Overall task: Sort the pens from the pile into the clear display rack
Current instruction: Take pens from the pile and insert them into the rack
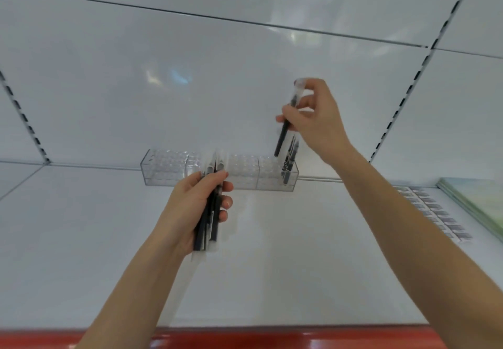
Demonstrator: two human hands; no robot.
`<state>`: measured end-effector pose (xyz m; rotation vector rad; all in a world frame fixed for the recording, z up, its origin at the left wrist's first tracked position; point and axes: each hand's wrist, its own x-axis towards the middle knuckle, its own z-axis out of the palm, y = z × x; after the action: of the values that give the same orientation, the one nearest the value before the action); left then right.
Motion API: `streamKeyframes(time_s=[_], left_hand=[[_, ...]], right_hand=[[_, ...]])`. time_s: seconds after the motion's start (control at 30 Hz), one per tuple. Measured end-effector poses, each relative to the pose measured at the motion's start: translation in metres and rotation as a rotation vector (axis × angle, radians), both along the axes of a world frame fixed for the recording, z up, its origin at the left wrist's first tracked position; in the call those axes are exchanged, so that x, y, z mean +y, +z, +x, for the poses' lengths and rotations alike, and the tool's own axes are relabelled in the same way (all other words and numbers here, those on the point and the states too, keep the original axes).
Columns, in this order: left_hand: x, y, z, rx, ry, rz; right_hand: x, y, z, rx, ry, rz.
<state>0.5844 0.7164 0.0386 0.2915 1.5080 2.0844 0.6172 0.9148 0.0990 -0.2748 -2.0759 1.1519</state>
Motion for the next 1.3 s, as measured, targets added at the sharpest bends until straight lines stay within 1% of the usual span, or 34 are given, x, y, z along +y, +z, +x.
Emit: streamKeyframes(time_s=[0.1, 0.23, 0.3, 0.63, 0.7, 0.87, 1.03, 1.3], left_hand=[[0.002, -0.005, -0.002, 0.011, 0.029, -0.032], [0.000, -0.008, -0.006, 0.049, 0.048, -0.052], [-0.002, -0.008, -0.007, 0.079, 0.052, -0.072], [0.000, -0.007, -0.004, -0.039, 0.068, 0.095], [0.001, -0.007, -0.004, -0.045, 0.065, 0.111], [0.005, -0.011, -0.003, -0.019, 0.015, 0.113], [0.006, -0.013, -0.004, -0.002, -0.018, 0.106], [0.007, -0.015, -0.003, -0.055, -0.005, 0.149]], right_hand=[[0.009, 0.007, -0.022, -0.004, -0.068, 0.064], [0.021, 0.000, -0.041, -0.069, -0.127, 0.218], [0.029, -0.006, -0.043, -0.104, -0.153, 0.259], [0.043, -0.005, -0.033, -0.164, -0.160, 0.414], [0.046, -0.006, -0.031, -0.141, -0.182, 0.412], [0.043, -0.010, -0.028, -0.037, -0.151, 0.263], [0.044, -0.007, -0.029, -0.061, -0.136, 0.301], [0.046, -0.018, -0.031, -0.146, -0.146, 0.363]])
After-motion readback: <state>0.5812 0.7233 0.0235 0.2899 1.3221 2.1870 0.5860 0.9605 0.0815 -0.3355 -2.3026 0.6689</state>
